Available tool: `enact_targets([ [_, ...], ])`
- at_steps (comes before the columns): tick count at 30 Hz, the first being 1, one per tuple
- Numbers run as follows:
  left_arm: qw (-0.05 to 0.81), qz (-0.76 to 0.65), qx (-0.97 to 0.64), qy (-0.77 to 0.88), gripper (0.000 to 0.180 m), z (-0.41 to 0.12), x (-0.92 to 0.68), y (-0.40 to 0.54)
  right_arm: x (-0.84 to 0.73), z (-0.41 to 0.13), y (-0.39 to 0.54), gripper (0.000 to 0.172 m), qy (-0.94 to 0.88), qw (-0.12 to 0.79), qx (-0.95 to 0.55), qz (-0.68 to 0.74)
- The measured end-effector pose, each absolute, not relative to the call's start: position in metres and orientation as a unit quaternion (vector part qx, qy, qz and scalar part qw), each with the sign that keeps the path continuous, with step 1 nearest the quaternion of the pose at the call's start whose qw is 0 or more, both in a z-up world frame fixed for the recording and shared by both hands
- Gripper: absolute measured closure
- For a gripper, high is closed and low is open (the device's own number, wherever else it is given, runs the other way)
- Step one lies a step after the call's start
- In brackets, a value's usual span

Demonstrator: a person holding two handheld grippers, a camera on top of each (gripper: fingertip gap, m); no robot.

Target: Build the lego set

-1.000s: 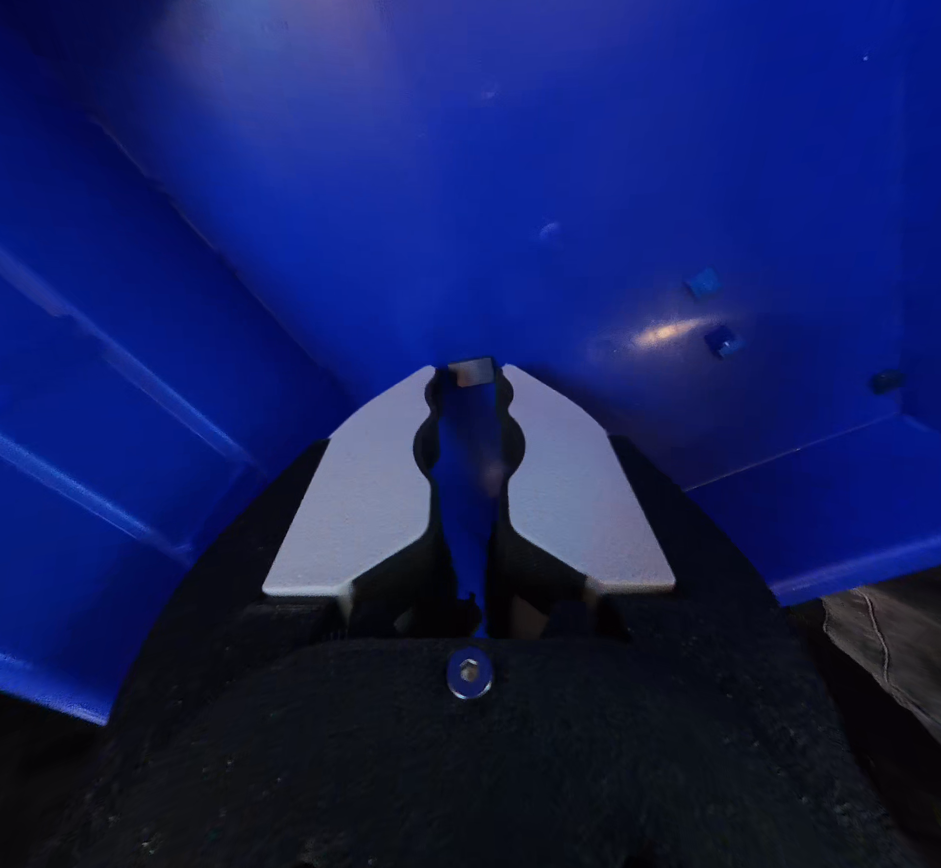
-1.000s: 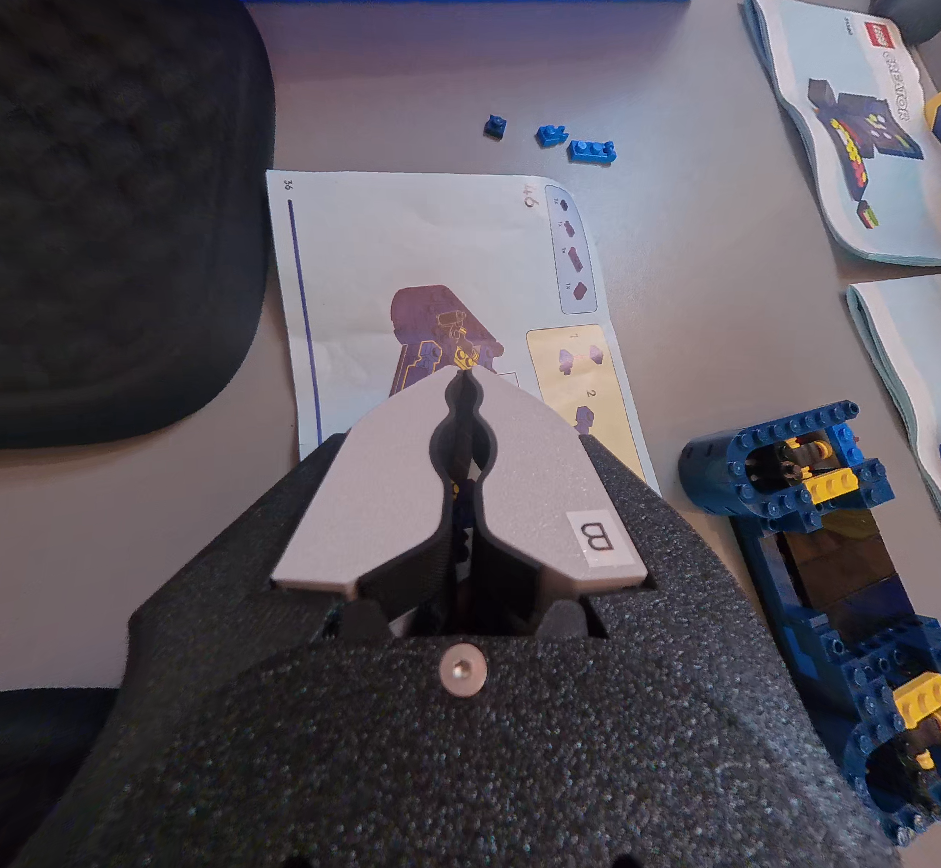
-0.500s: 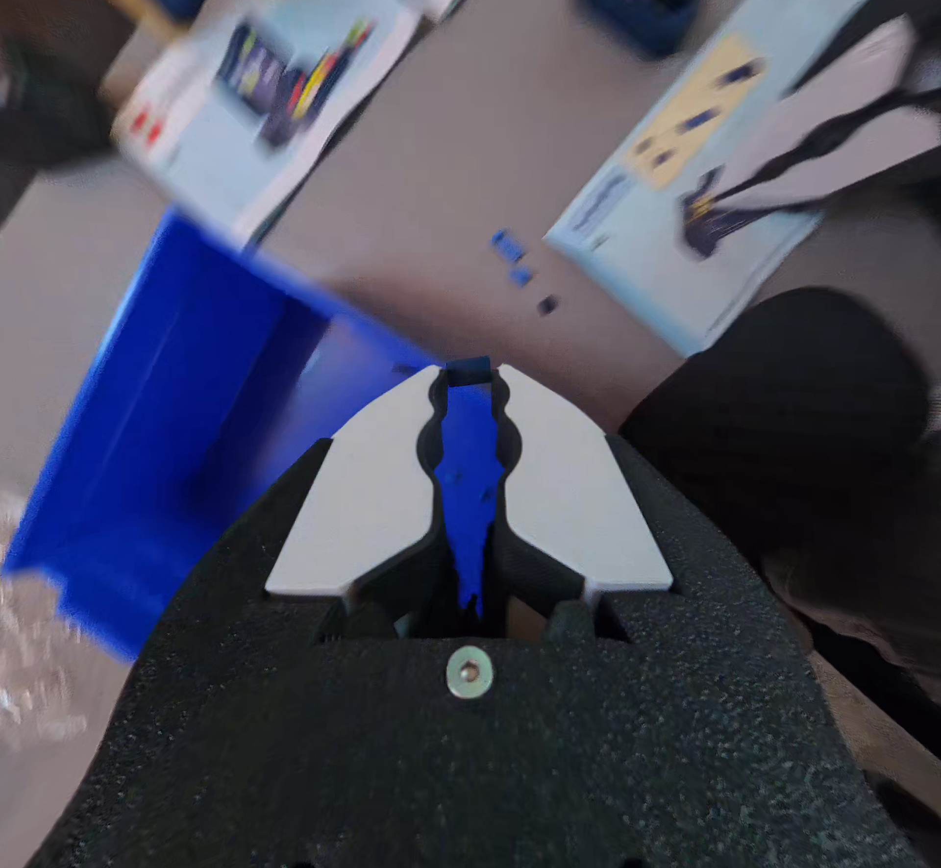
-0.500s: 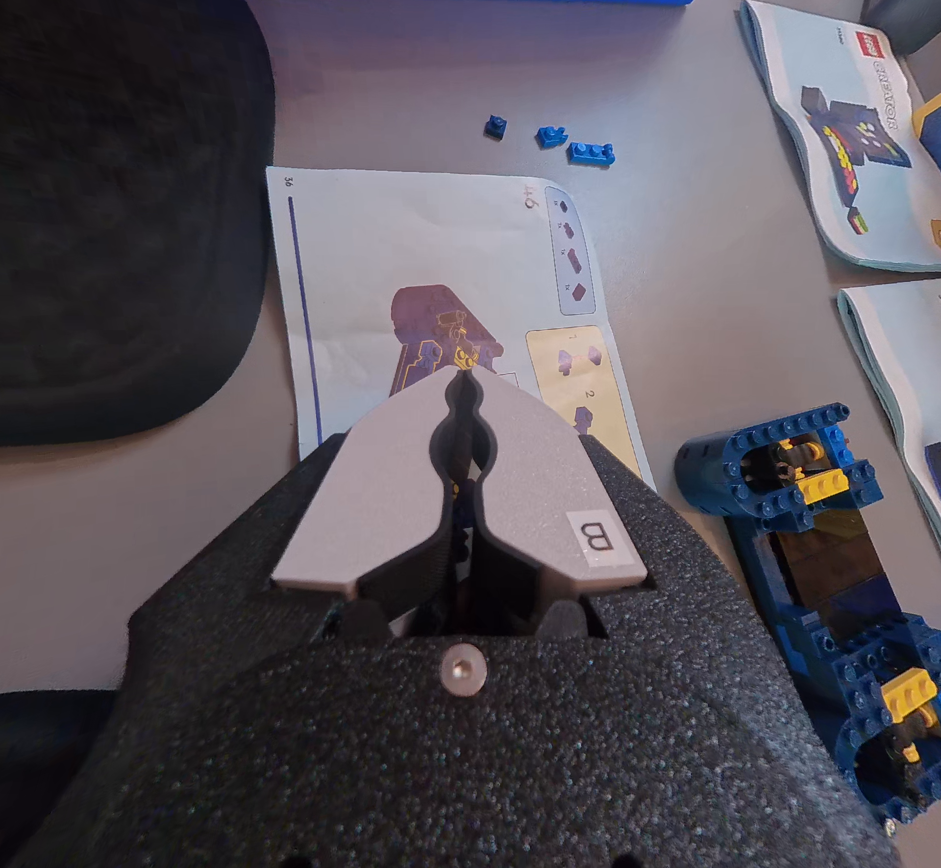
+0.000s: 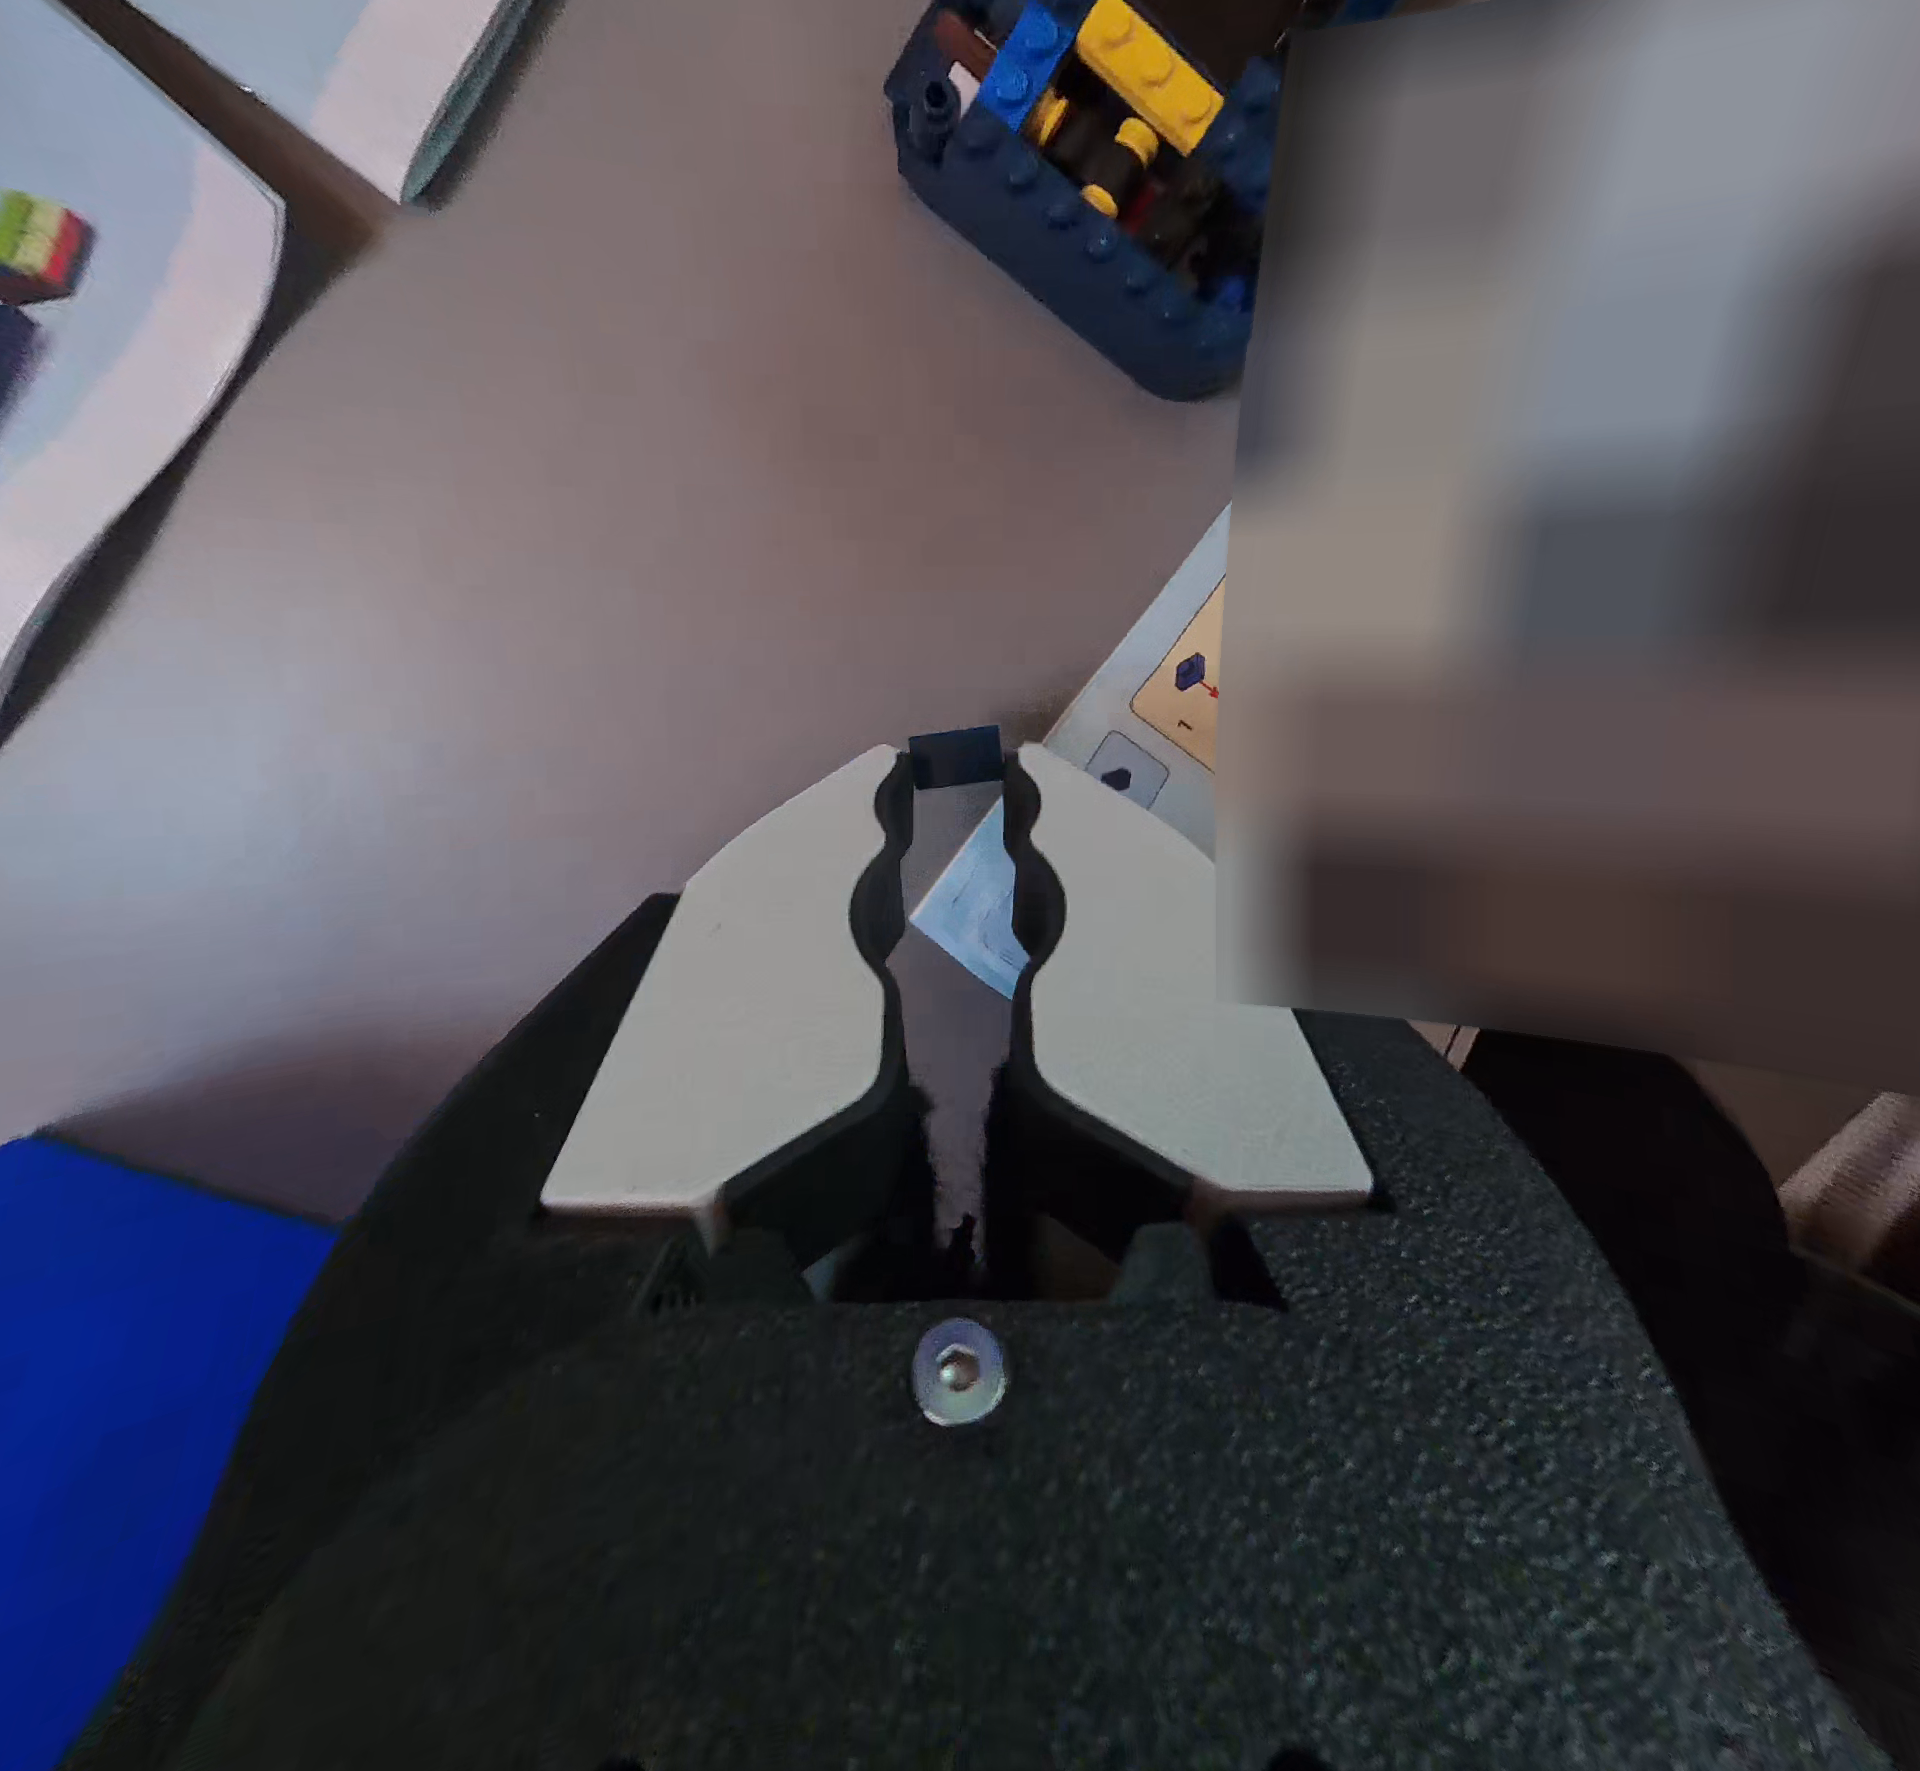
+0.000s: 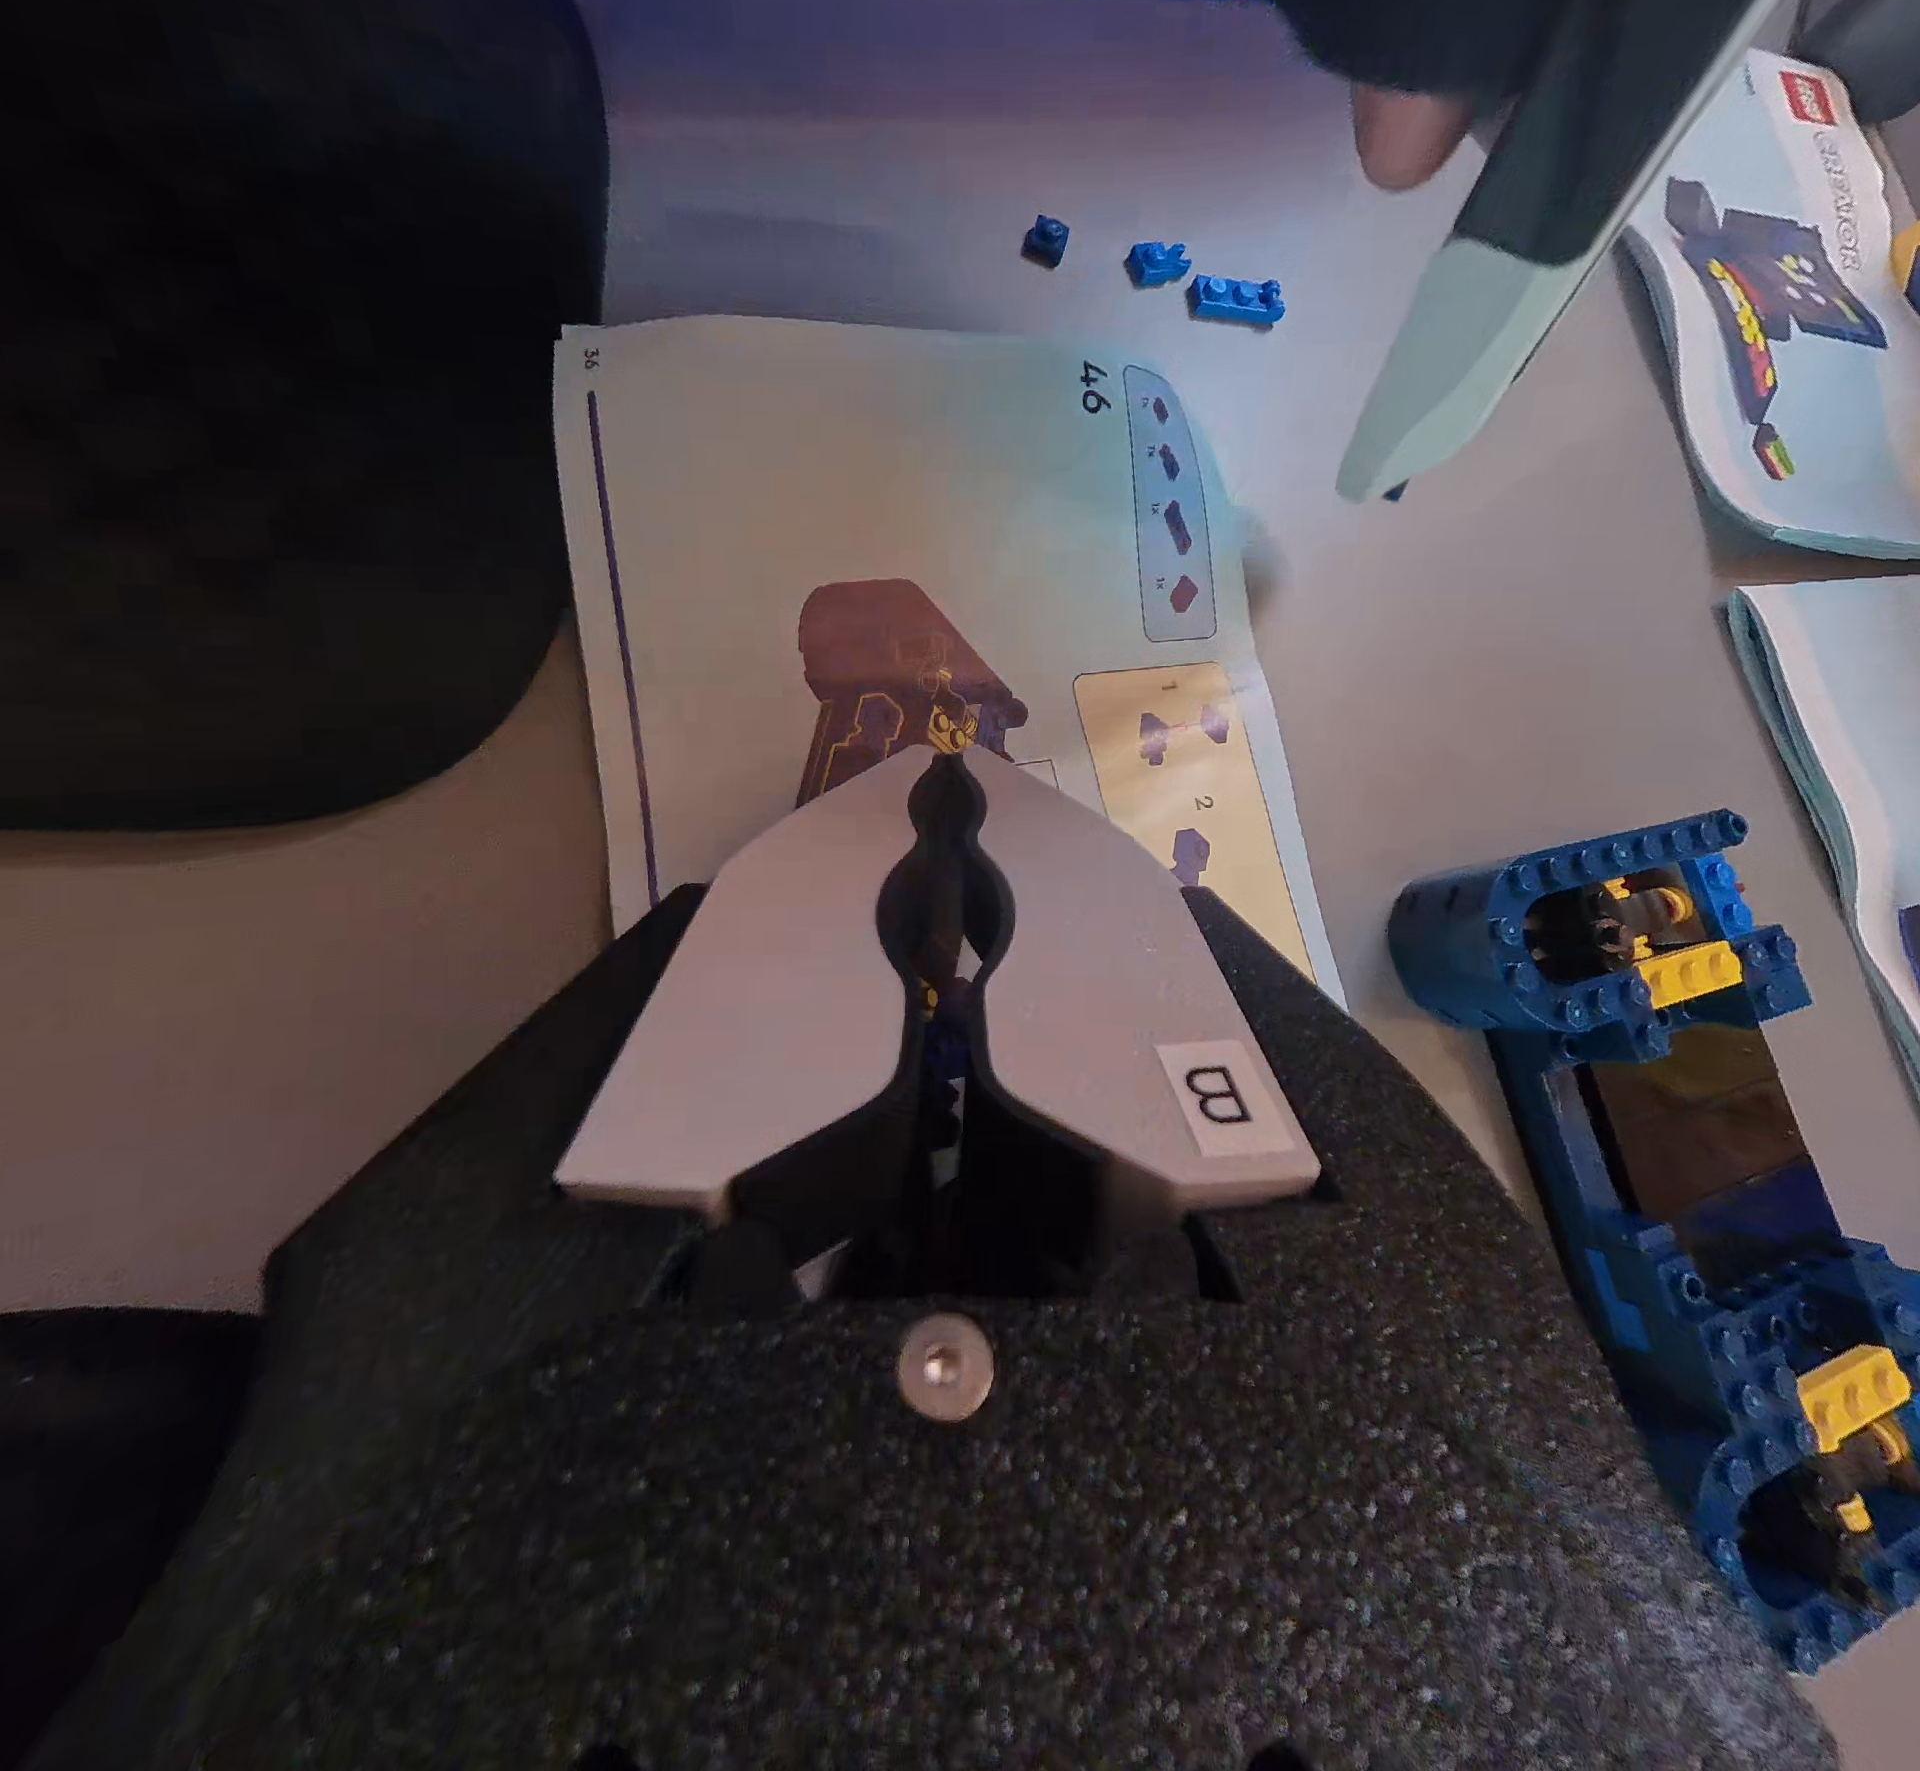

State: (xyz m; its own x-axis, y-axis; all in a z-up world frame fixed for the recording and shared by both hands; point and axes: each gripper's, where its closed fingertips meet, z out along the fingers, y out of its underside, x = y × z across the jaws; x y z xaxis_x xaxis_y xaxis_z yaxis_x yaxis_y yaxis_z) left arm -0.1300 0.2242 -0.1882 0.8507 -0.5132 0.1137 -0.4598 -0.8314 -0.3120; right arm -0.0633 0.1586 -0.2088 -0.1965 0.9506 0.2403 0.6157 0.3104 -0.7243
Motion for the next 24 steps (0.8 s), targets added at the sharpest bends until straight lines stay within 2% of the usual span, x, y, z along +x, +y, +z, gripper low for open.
enact_targets([
  [9, 0.087, -0.087, -0.953, 0.277, 0.164, -0.211, -0.13, 0.23, -0.064, -0.209, 0.159, 0.172, -0.732, 0.337, -0.536, 0.25],
  [12, 0.088, -0.099, -0.951, 0.279, 0.15, -0.209, -0.129, 0.228, -0.064, -0.209, 0.158, 0.172, -0.733, 0.338, -0.536, 0.249],
  [14, 0.107, -0.116, -0.947, 0.279, 0.146, -0.201, -0.127, 0.228, -0.064, -0.209, 0.158, 0.172, -0.732, 0.338, -0.536, 0.25],
  [17, 0.166, -0.135, -0.94, 0.267, 0.146, -0.179, -0.13, 0.231, -0.064, -0.209, 0.158, 0.172, -0.733, 0.338, -0.535, 0.249],
  [22, 0.392, -0.183, -0.853, 0.292, 0.149, -0.118, -0.116, 0.223, -0.064, -0.209, 0.158, 0.172, -0.731, 0.334, -0.538, 0.255],
  [24, 0.432, -0.174, -0.841, 0.276, 0.149, -0.116, -0.116, 0.206, -0.064, -0.209, 0.158, 0.172, -0.729, 0.33, -0.54, 0.259],
])
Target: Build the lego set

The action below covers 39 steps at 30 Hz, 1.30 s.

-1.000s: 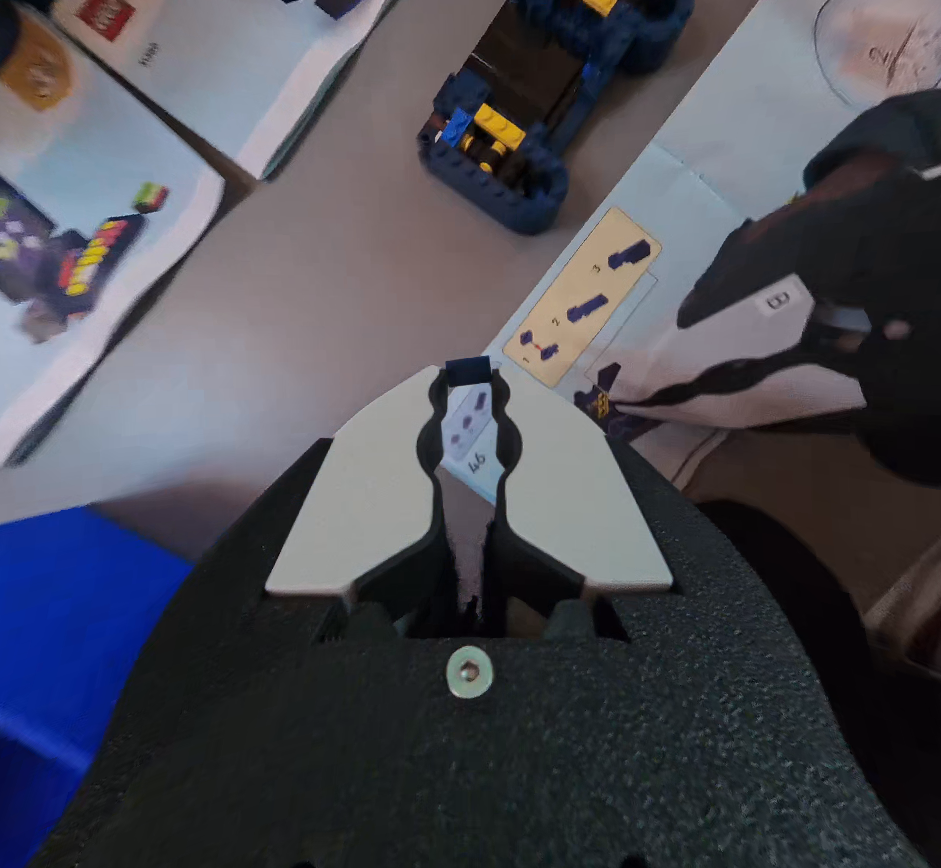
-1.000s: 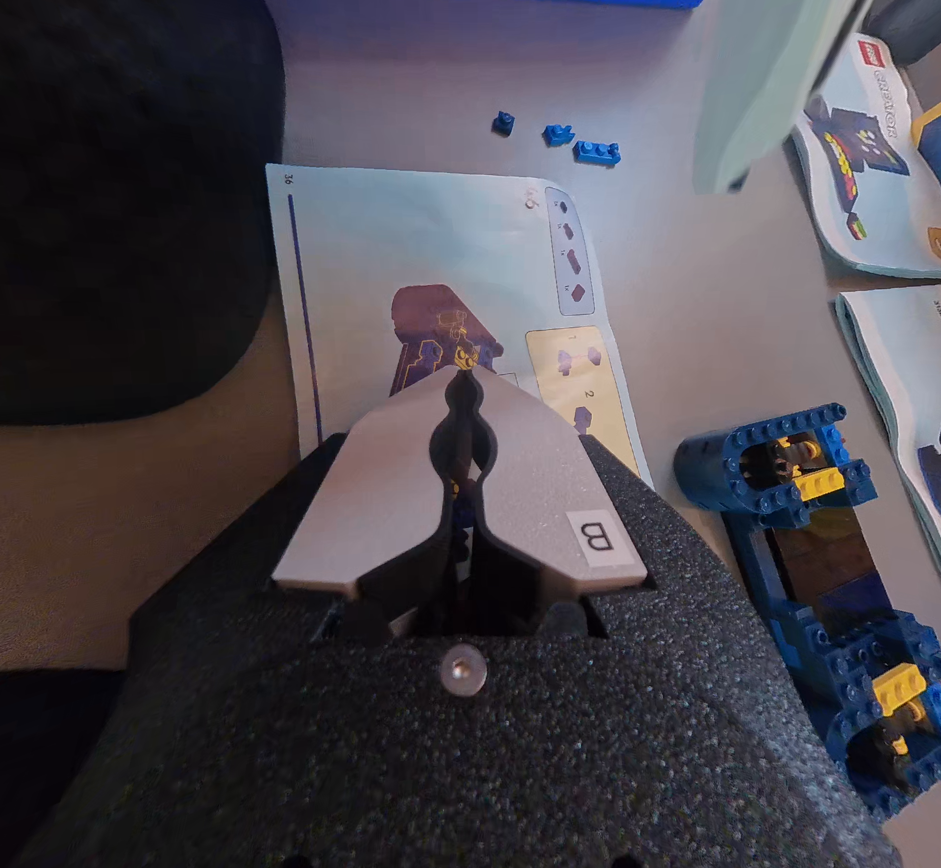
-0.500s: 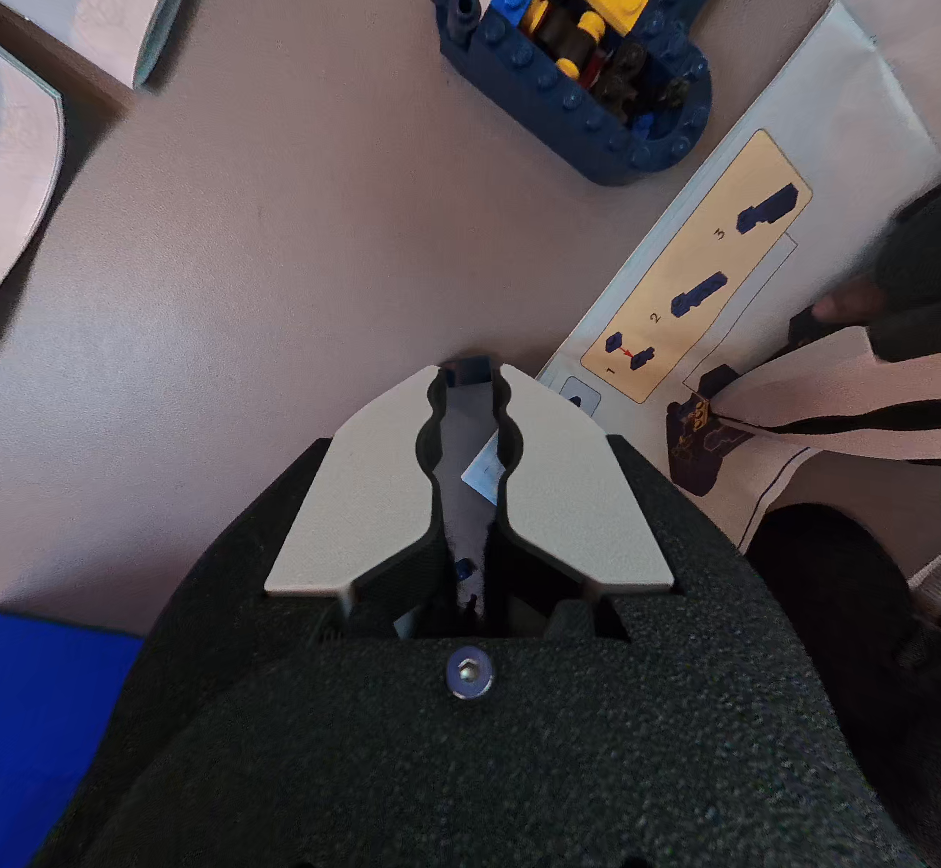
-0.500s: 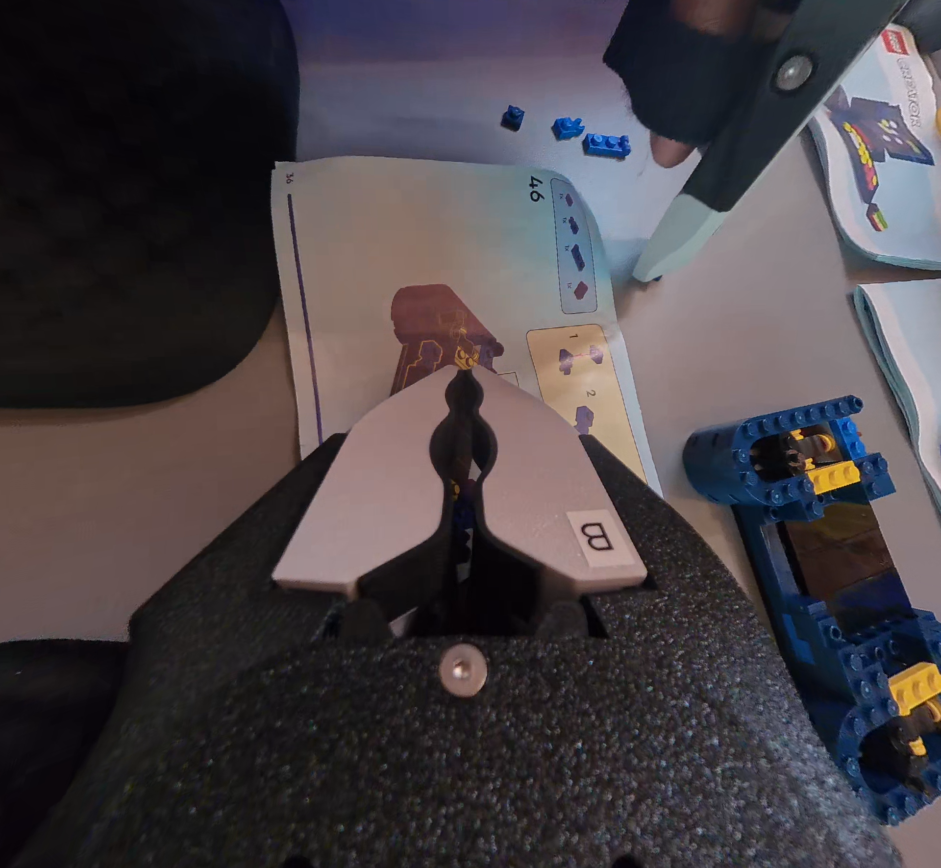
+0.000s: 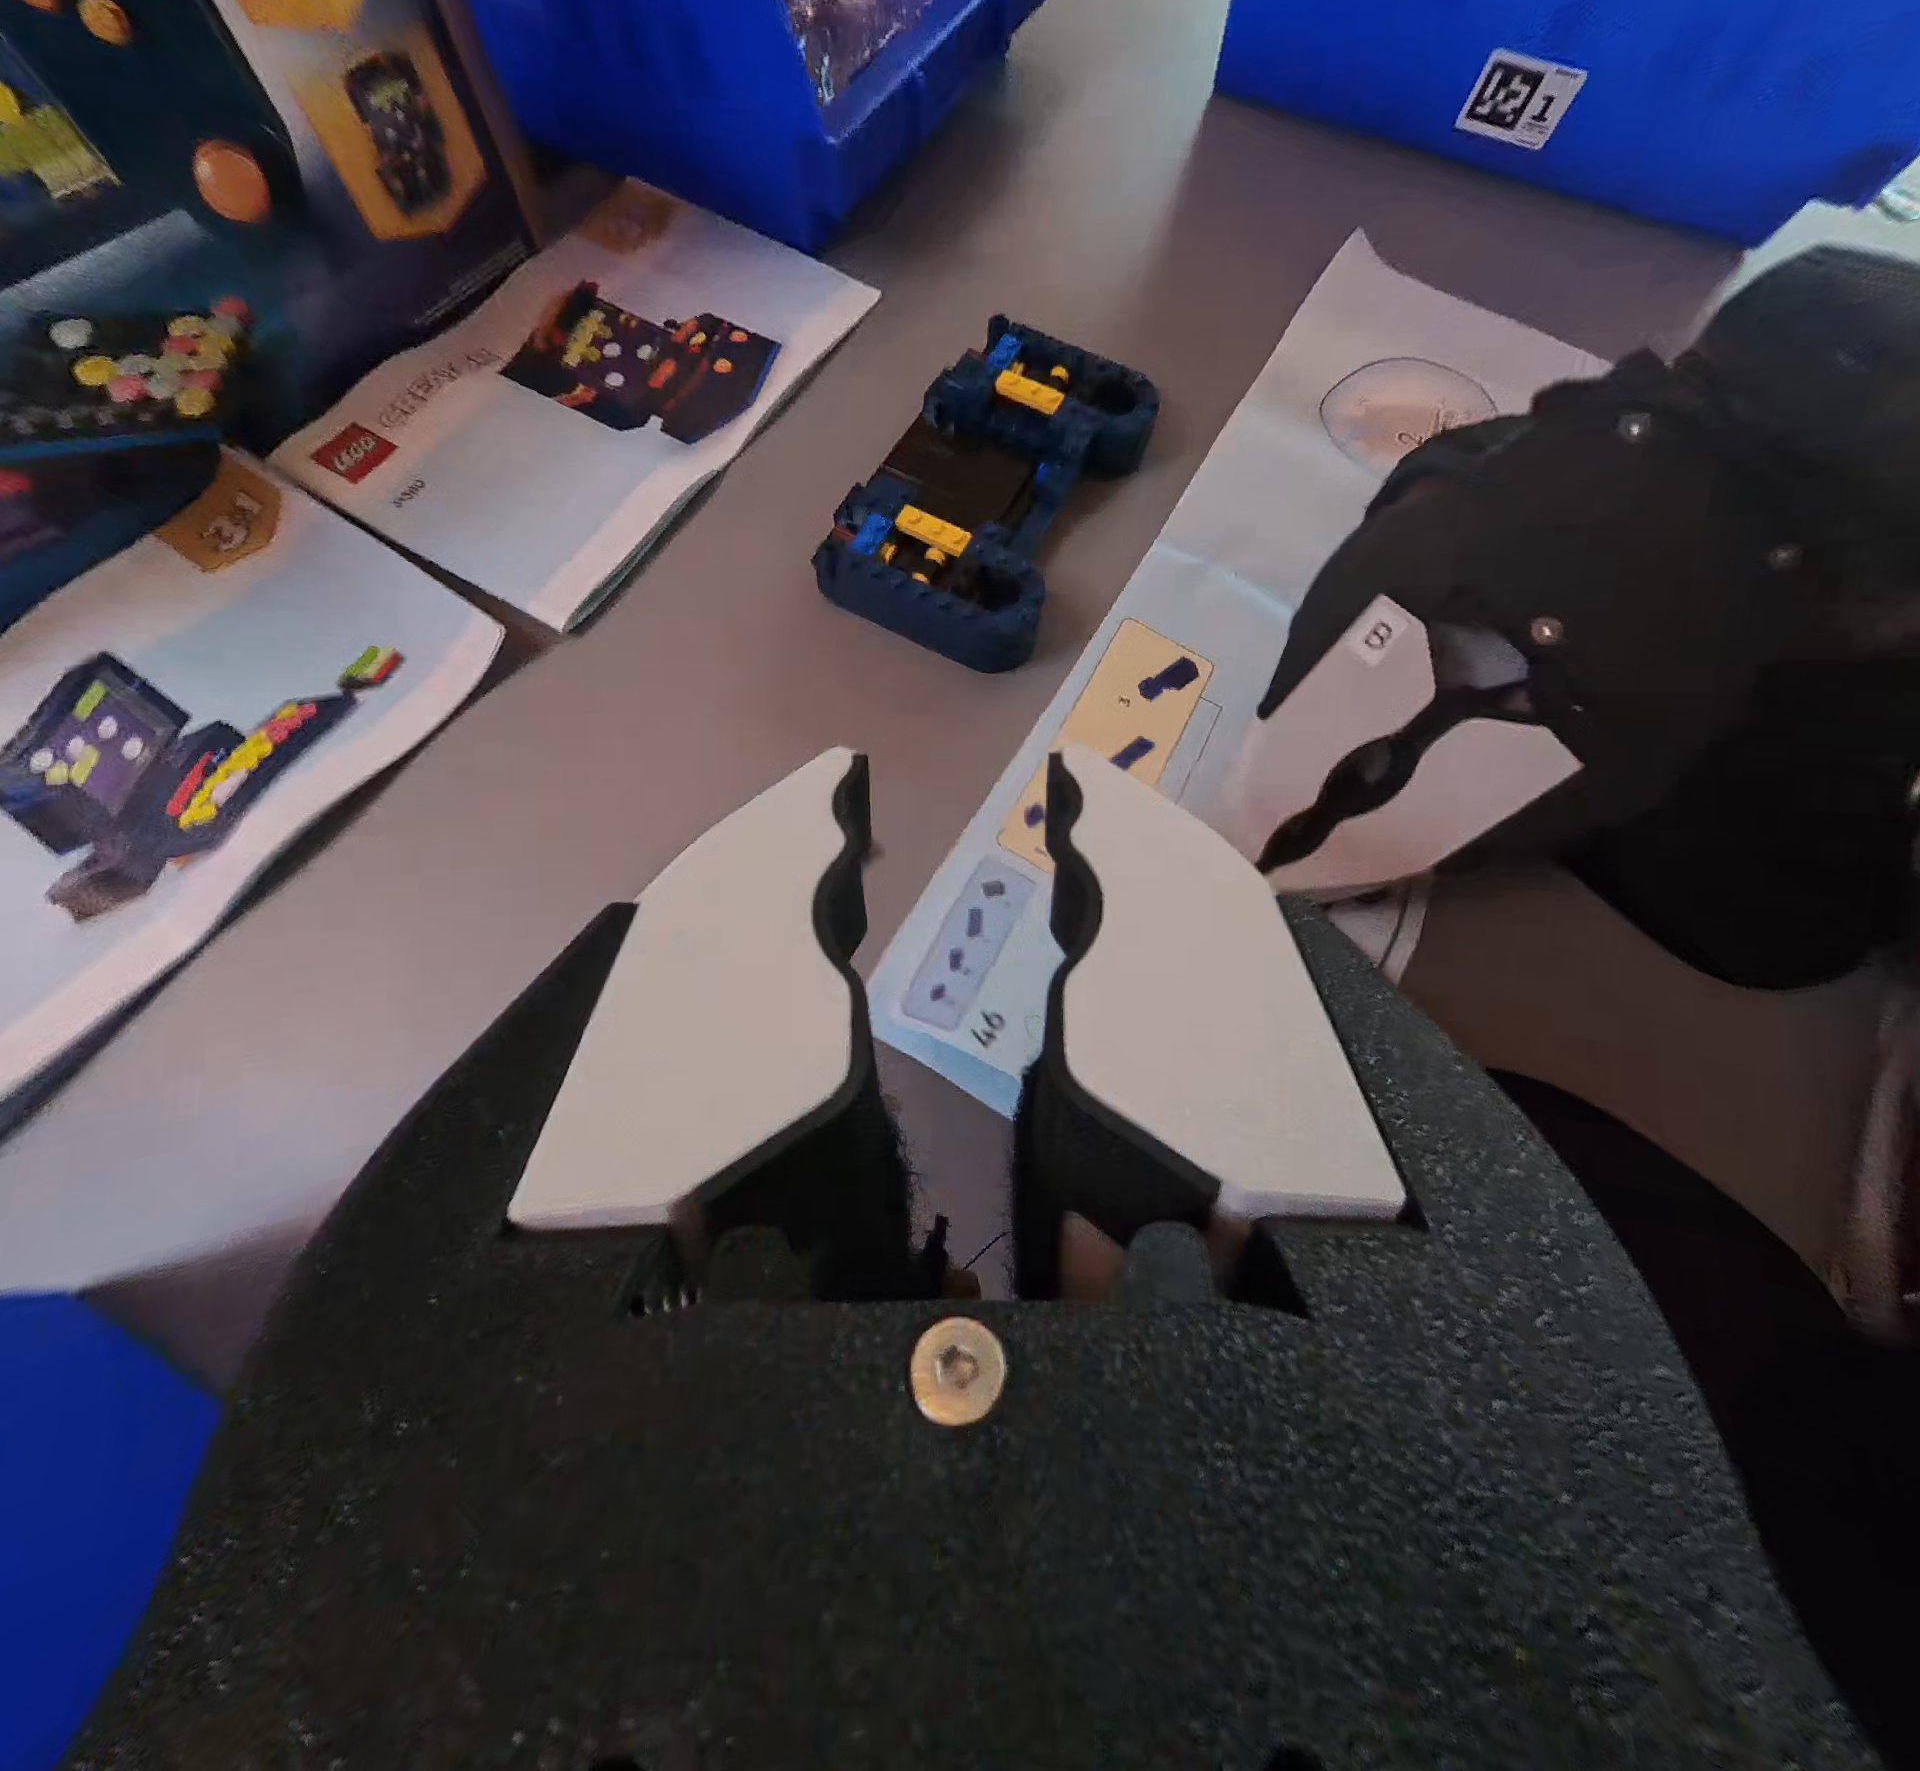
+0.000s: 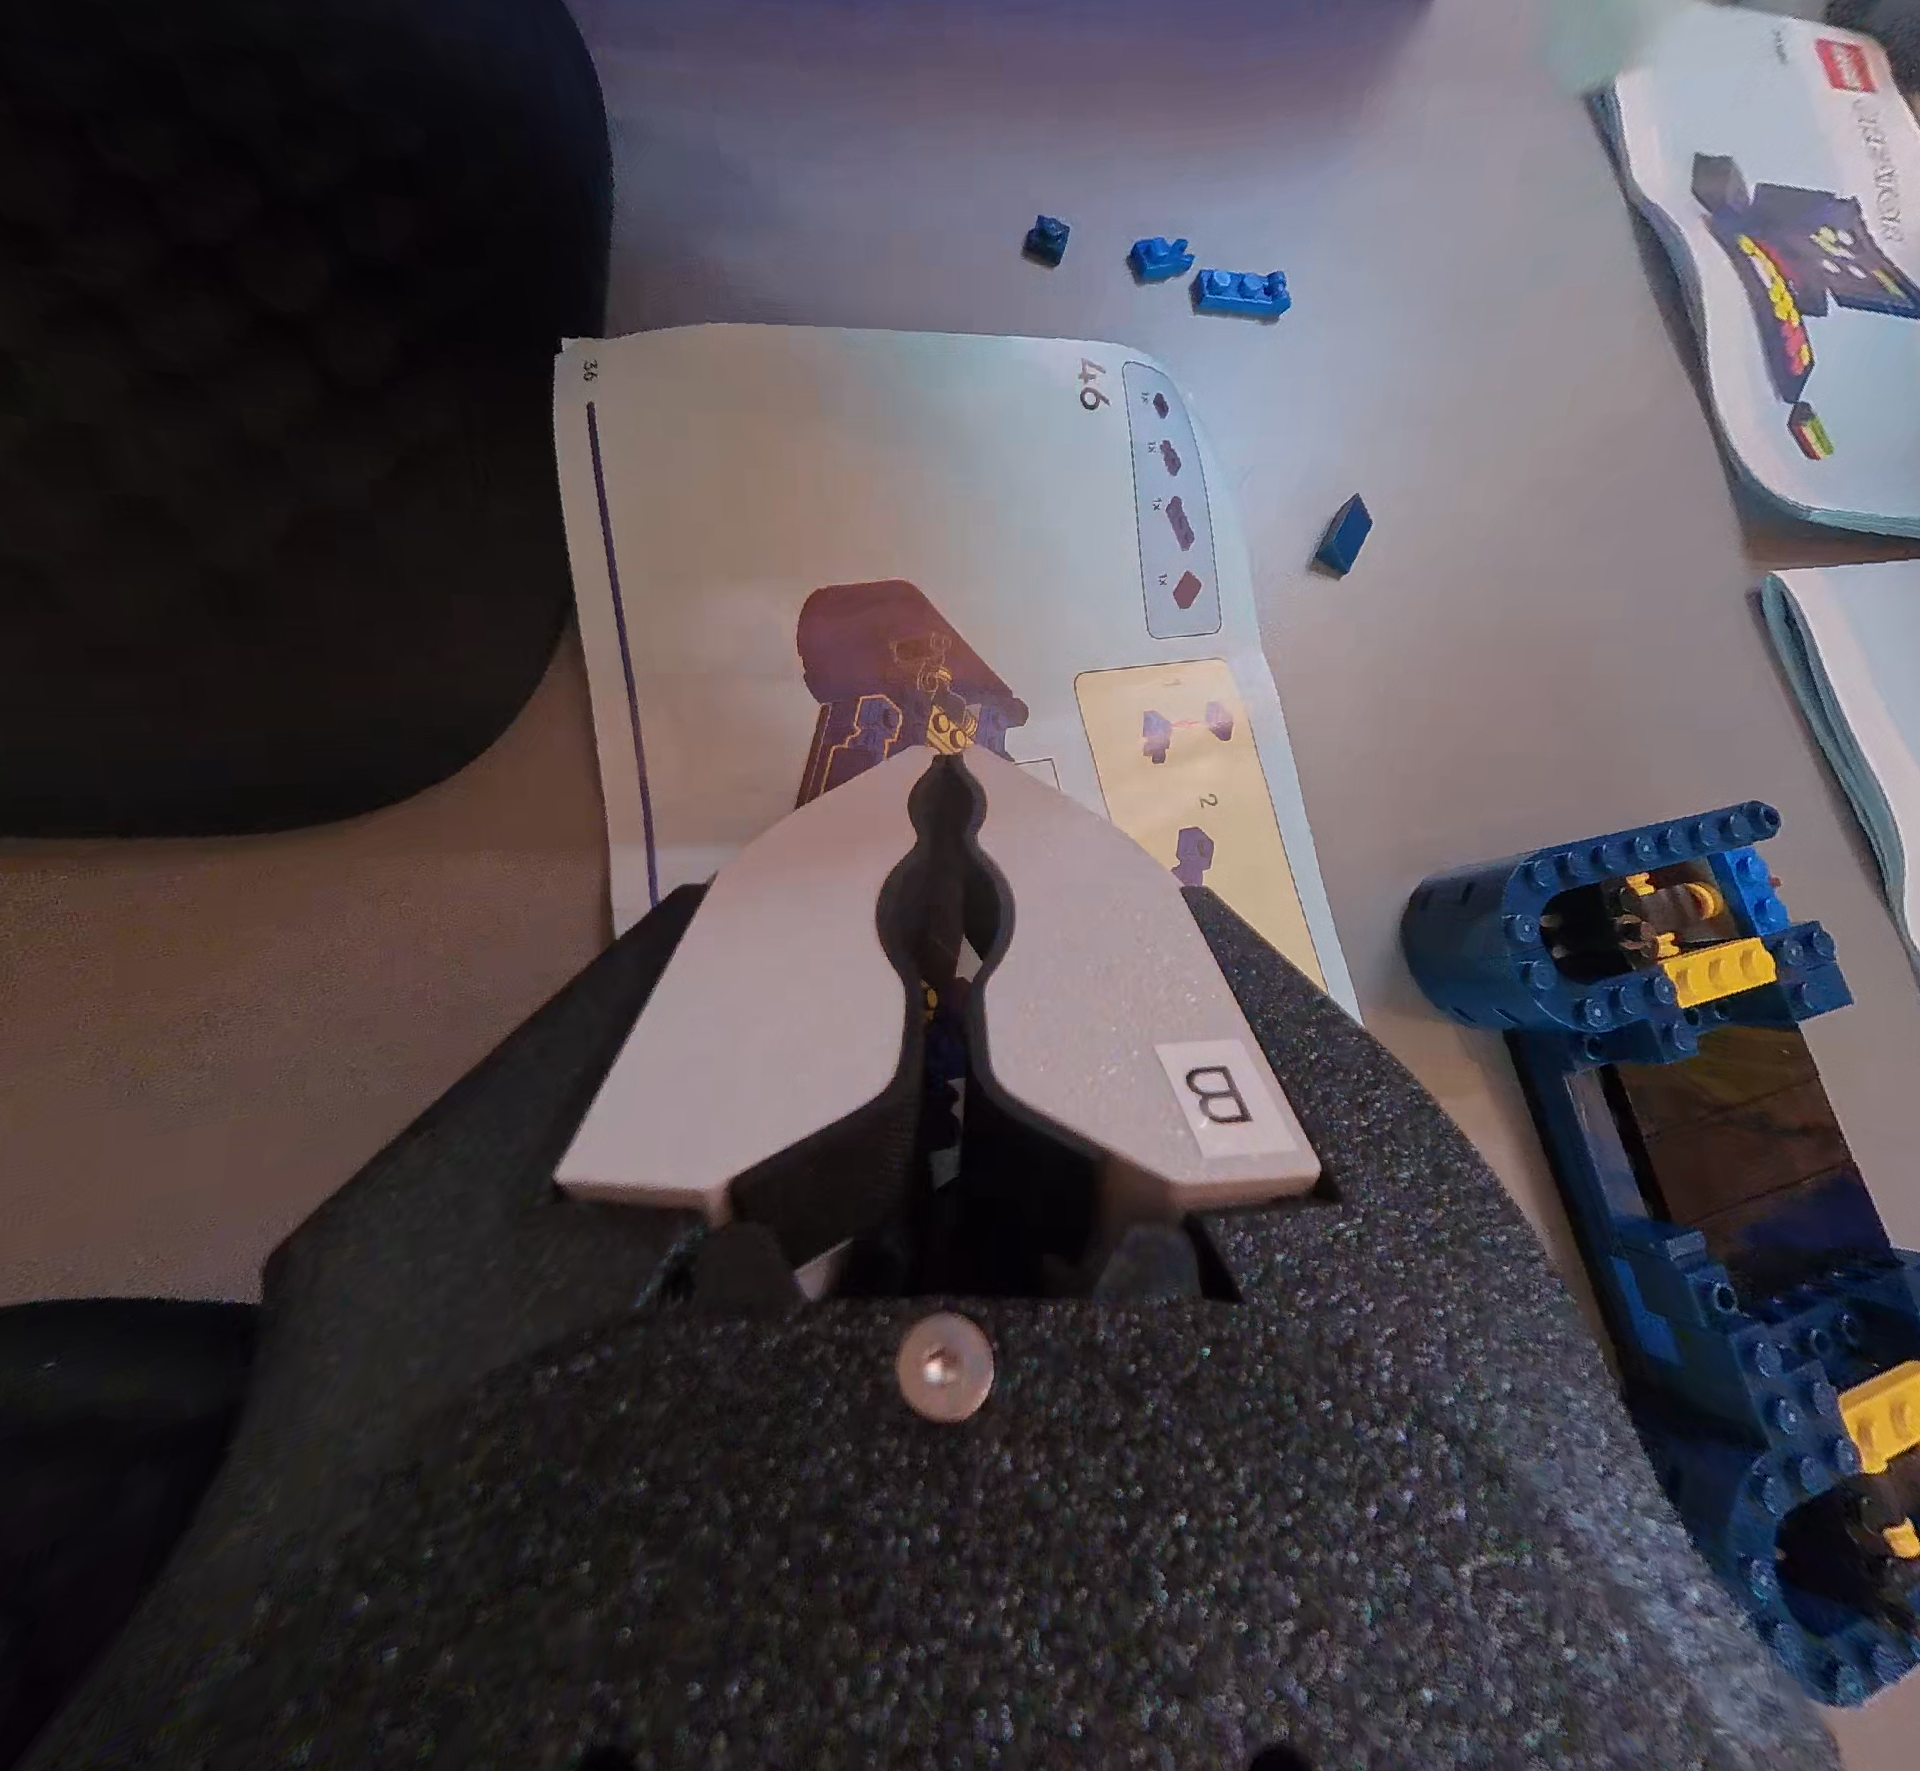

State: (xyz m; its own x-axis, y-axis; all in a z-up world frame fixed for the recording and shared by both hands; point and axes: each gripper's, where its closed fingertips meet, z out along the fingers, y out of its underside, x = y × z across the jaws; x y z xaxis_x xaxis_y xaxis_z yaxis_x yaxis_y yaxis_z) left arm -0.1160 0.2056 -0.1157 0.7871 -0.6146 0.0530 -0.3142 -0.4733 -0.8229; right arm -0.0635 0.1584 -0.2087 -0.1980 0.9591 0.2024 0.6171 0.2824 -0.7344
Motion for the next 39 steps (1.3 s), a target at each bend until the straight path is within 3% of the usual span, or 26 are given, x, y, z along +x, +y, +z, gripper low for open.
enact_targets([
  [8, 0.407, -0.083, -0.894, 0.169, 0.151, -0.189, -0.161, 0.161, -0.064, -0.209, 0.158, 0.172, -0.726, 0.321, -0.546, 0.269],
  [25, 0.388, -0.118, -0.901, 0.154, 0.152, -0.207, -0.171, 0.148, -0.059, -0.209, 0.161, 0.171, -0.73, 0.3, -0.542, 0.288],
  [37, 0.43, -0.093, -0.883, 0.165, 0.153, -0.198, -0.172, 0.149, -0.023, -0.206, 0.167, 0.169, -0.745, 0.217, -0.547, 0.314],
  [39, 0.44, -0.088, -0.878, 0.167, 0.155, -0.195, -0.172, 0.148, -0.045, -0.186, 0.179, 0.168, -0.714, 0.263, -0.567, 0.316],
])
